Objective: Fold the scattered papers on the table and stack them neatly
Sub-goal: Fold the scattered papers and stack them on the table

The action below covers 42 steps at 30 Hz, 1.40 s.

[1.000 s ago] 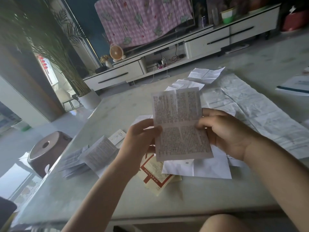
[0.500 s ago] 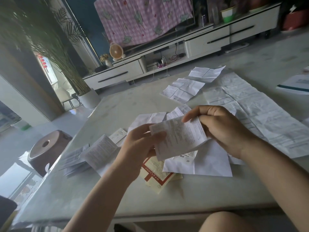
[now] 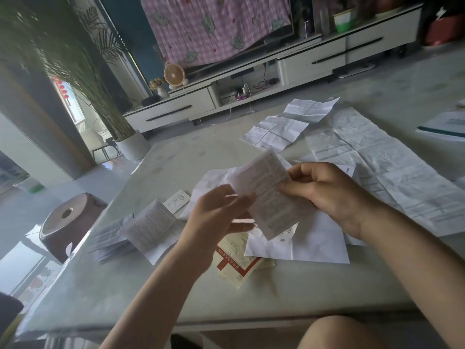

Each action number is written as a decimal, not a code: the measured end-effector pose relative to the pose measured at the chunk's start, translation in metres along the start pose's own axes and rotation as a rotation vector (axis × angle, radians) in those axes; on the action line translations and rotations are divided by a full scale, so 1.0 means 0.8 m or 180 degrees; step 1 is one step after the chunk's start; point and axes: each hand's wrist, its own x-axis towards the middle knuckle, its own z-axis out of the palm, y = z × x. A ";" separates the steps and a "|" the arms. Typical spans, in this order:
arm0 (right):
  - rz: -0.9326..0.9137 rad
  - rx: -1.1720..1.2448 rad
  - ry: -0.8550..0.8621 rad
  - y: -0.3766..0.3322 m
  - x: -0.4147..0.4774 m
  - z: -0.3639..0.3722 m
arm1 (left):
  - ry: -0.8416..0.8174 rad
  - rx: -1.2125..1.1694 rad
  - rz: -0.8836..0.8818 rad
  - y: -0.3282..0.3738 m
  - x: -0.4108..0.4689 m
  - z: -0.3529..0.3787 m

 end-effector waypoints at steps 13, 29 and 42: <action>-0.0492 -0.0301 0.0290 0.012 0.001 0.018 | 0.0141 -0.0728 -0.0450 -0.001 -0.004 0.004; -0.0116 -0.0373 -0.0361 0.021 -0.004 0.039 | 0.0694 -0.0025 -0.0118 -0.035 -0.011 -0.022; -0.0370 -0.0296 -0.0175 0.026 -0.002 0.052 | 0.0225 0.1186 0.0065 -0.049 -0.027 -0.031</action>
